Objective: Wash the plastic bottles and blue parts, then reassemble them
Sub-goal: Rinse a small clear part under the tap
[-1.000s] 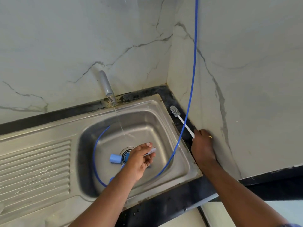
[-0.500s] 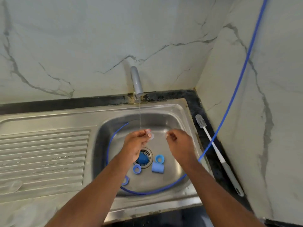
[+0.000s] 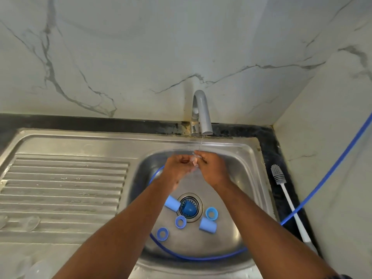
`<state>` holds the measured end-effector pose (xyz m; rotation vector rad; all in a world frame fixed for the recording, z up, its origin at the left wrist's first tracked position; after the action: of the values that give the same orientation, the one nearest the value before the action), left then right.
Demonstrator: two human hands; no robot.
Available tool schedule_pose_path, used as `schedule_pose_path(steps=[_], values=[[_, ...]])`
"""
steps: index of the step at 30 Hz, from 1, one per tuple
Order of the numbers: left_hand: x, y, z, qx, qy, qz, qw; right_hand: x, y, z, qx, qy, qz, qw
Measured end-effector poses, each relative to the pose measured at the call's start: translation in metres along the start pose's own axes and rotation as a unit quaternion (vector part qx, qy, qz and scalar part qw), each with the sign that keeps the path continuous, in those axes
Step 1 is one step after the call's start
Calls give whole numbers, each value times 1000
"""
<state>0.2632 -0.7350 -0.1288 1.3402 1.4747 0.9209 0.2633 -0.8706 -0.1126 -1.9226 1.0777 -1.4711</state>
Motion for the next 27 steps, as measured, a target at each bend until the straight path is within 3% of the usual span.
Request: schedule_pose_path(steps=[4, 8, 10, 14, 20, 27], values=[[-3, -5, -5, 52, -3, -58, 997, -2, -1, 5, -20, -20, 11, 1000], [-4, -4, -4, 55, 12, -106, 993, 0, 3, 9, -37, 28, 3, 999], [-5, -2, -3, 56, -4, -107, 993, 3, 0, 9, -43, 42, -2, 998], [-5, 0, 1, 66, -23, -52, 996, 6, -2, 8, -75, -15, 89, 993], [-5, 0, 0, 94, -17, -80, 992, 15, -2, 7, -67, -54, 34, 996], [-5, 11, 7, 81, 9, -110, 991, 12, 3, 6, -31, -28, 27, 999]])
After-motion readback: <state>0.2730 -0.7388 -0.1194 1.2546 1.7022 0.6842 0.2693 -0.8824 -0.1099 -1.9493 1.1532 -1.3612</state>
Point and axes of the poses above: each hand's wrist, its own z-axis towards the middle knuckle, its own x-axis out of the back of the hand, y = z × x, the point moved 1 cm from there along z, towards the middle knuckle, and after that the axes turned 10 degrees about -x, right-handed, at the moved point
